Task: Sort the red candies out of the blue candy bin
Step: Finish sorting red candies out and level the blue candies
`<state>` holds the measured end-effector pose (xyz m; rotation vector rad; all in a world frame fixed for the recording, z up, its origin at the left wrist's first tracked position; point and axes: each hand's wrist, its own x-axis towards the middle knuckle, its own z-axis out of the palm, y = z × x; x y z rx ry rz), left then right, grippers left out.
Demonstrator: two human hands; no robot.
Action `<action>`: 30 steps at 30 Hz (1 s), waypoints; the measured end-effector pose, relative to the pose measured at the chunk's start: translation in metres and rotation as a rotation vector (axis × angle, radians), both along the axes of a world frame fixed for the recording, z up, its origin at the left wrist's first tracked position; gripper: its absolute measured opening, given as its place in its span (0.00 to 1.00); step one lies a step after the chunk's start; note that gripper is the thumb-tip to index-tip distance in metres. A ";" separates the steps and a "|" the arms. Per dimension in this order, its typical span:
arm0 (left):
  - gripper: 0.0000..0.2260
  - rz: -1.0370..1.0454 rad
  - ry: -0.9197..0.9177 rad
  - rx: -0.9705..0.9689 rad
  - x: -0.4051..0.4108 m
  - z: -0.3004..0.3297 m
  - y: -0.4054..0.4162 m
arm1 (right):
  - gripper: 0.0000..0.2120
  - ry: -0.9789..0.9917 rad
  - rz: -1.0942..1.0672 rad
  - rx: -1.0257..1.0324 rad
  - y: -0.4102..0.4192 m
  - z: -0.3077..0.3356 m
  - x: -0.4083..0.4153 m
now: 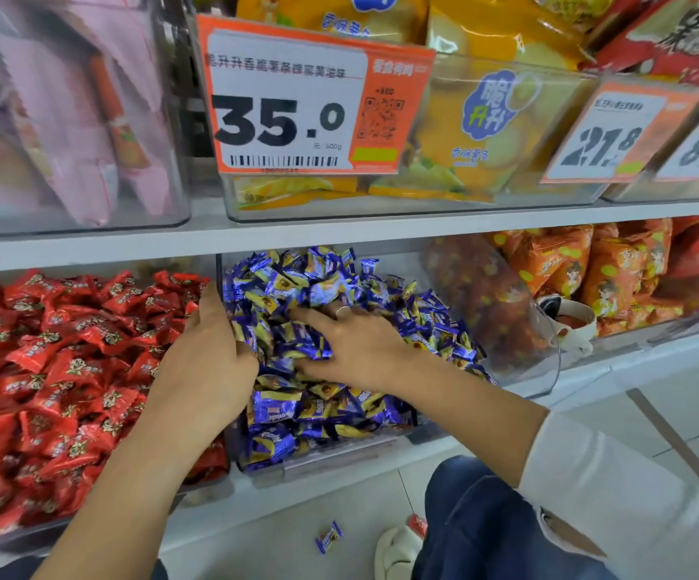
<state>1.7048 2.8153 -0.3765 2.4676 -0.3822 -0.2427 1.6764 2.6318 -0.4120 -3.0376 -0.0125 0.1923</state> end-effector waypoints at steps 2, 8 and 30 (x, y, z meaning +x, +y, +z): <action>0.31 0.001 0.001 -0.003 -0.001 0.002 0.000 | 0.34 0.045 -0.042 -0.112 -0.016 -0.001 0.008; 0.32 -0.005 0.024 0.006 -0.004 0.007 0.000 | 0.31 0.127 -0.191 0.673 -0.060 0.026 -0.002; 0.33 0.005 0.010 0.010 -0.003 0.008 -0.003 | 0.32 0.181 -0.652 1.072 -0.046 0.019 0.033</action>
